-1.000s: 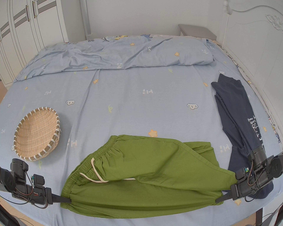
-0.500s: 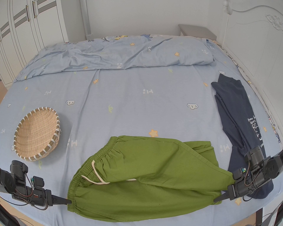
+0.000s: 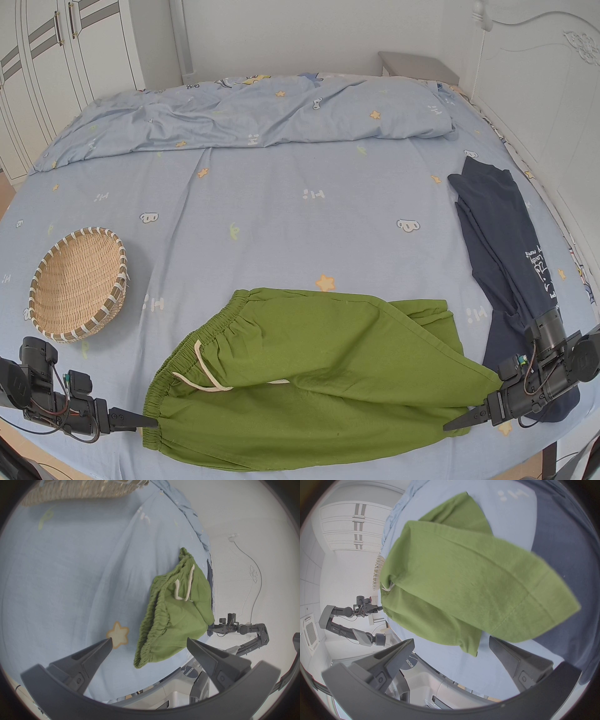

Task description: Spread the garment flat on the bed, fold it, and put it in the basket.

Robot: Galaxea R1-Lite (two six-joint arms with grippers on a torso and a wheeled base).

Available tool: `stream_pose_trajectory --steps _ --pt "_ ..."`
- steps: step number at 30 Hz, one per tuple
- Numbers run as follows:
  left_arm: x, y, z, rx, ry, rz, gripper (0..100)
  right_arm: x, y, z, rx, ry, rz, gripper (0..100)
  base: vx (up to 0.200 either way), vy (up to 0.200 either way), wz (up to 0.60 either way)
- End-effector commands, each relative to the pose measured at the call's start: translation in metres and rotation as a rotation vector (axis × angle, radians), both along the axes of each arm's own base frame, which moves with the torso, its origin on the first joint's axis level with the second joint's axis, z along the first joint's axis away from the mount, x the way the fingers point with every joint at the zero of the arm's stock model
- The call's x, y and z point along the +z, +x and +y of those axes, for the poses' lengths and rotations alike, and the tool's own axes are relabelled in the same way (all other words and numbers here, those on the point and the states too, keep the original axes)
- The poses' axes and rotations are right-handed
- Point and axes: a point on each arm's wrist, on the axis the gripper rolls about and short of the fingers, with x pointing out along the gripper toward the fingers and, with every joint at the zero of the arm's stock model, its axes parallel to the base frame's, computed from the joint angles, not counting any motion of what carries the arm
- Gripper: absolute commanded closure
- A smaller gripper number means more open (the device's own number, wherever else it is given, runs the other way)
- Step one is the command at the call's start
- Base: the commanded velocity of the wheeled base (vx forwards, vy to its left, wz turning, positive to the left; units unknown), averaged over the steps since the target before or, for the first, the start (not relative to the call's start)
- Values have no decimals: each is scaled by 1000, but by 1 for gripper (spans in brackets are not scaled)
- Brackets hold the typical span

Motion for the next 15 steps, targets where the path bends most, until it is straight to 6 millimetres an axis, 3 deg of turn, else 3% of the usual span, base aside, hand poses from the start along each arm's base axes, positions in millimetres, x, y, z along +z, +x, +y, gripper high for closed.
stream_pose_trajectory --steps 1,4,8,9,12,15 --pt "38 8 1 21 37 -152 0 37 -18 -6 -33 17 -168 0 0 0 0" --pt "74 22 -4 17 33 -204 0 66 -31 -14 -79 22 -263 0 0 0 0" --pt "107 44 -10 -28 42 -257 0 95 -50 -19 -107 1 -322 0 0 0 0" --pt "107 44 -10 -28 42 -257 0 95 -50 -19 -107 1 -322 0 0 0 0" --pt "114 73 -19 -91 39 -278 0 118 -59 -19 -113 -9 -397 0 0 0 0" --pt "114 105 -30 -153 32 -282 0 140 -52 -19 -121 -1 -474 0 0 0 0"
